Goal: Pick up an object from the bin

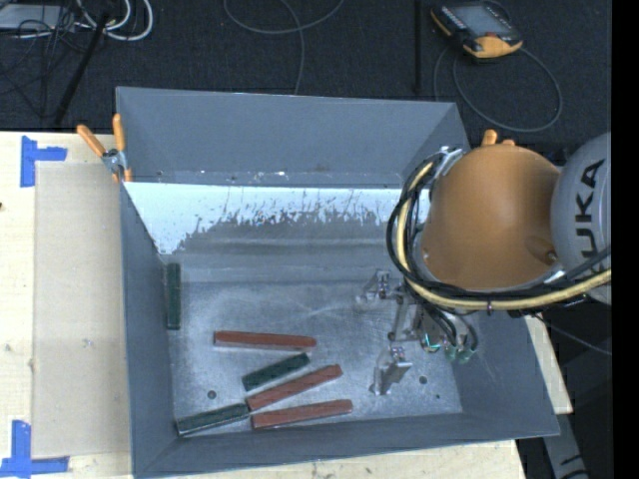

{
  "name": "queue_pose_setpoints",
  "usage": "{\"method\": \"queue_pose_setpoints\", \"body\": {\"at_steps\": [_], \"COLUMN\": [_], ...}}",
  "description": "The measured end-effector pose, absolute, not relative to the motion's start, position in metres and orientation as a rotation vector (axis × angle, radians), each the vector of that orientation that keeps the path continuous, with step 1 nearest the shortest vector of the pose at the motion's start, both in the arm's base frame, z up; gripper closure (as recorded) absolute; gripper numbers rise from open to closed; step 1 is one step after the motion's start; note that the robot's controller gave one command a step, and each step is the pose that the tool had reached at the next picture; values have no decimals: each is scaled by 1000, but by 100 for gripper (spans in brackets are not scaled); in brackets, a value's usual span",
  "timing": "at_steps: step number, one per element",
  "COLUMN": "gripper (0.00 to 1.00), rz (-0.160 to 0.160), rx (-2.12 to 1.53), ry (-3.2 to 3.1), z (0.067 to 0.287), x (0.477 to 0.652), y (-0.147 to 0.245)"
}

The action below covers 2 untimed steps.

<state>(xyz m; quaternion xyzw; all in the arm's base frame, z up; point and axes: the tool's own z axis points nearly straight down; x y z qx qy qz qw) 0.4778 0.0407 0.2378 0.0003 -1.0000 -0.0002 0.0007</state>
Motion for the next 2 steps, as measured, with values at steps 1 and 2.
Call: {"method": "queue_pose_setpoints", "body": {"at_steps": [1,2], "gripper": [0,0], "rz": [0,0], "rx": [68,-64], "ry": [-3148,-3137], "z": [191,157], "x": [506,504], "y": [65,78]}}
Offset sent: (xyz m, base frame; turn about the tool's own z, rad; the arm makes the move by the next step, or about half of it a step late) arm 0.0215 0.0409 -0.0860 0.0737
